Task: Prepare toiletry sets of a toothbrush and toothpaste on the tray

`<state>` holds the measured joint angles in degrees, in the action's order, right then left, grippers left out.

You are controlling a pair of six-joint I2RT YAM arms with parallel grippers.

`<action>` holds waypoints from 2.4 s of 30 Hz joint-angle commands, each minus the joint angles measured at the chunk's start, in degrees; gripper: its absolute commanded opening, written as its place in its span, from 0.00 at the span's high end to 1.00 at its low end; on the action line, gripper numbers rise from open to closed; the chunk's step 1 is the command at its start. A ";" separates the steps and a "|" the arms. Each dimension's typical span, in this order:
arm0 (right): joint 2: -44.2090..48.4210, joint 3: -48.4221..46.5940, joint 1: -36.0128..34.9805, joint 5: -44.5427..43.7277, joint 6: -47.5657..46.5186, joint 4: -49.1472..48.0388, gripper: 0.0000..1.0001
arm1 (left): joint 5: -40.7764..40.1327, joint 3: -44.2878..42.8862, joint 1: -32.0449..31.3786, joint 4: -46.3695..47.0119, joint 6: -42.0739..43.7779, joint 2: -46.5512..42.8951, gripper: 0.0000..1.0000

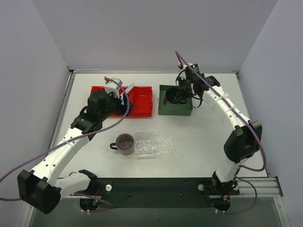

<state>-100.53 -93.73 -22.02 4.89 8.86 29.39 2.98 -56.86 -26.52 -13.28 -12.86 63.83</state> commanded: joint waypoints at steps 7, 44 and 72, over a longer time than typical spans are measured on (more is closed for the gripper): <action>20.80 13.75 -6.97 2.58 0.98 1.19 1.00 | 2.46 0.52 0.24 3.70 1.26 -1.87 0.22; 19.15 30.19 -22.01 -4.71 6.61 -2.58 1.00 | 1.41 1.23 0.16 4.05 1.35 -2.75 0.22; 14.40 33.62 -22.36 -6.64 6.08 -6.62 1.00 | 1.50 1.31 0.24 4.14 1.52 -2.31 0.22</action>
<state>-85.56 -60.29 -43.68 -1.10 14.92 24.69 4.78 -55.31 -26.52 -12.25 -12.29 62.48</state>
